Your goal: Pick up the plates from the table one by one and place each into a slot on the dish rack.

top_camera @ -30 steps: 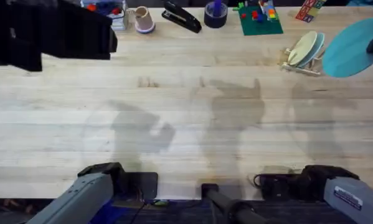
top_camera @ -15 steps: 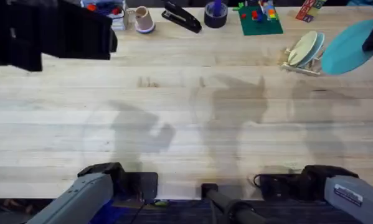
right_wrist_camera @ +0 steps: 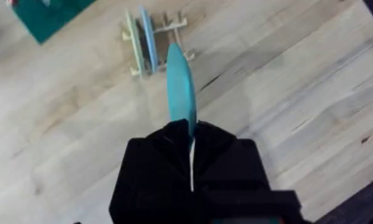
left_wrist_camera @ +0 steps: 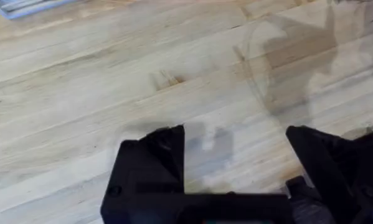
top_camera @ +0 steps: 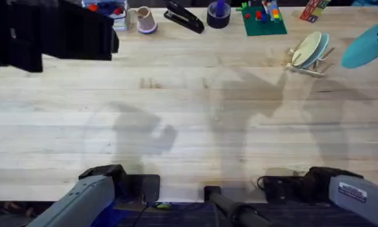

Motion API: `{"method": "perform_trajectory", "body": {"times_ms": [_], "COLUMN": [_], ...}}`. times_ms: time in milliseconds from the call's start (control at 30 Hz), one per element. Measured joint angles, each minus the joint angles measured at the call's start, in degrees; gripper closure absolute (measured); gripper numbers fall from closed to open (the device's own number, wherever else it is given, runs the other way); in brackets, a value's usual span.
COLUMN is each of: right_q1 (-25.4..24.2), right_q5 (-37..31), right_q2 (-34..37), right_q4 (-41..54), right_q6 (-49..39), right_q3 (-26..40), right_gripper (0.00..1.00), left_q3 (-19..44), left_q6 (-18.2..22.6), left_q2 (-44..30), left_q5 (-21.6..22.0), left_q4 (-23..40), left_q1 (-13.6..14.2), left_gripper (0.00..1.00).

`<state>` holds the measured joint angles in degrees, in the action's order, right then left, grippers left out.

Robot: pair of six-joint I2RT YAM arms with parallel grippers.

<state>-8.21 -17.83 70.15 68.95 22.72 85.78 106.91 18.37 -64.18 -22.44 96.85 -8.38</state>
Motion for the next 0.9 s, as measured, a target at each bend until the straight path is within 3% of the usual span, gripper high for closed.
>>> {"method": "perform_trajectory", "body": {"times_ms": [433, 900], "right_q1": [-5.2, -5.9], "right_q5": [-0.6, -0.6], "right_q2": [5.3, 14.0], "right_q4": [-6.7, -13.9], "right_q6": [-5.1, -8.7], "right_q3": [0.0, 0.0], "right_gripper": [0.972, 0.972], "left_q3": [0.0, 0.0], "left_q6": [0.0, 0.0], "left_q2": [0.0, 0.0], "left_q5": [0.0, 0.0], "left_q4": [0.0, 0.0], "left_q1": [0.0, 0.0], "left_gripper": [0.006, 0.007]}}
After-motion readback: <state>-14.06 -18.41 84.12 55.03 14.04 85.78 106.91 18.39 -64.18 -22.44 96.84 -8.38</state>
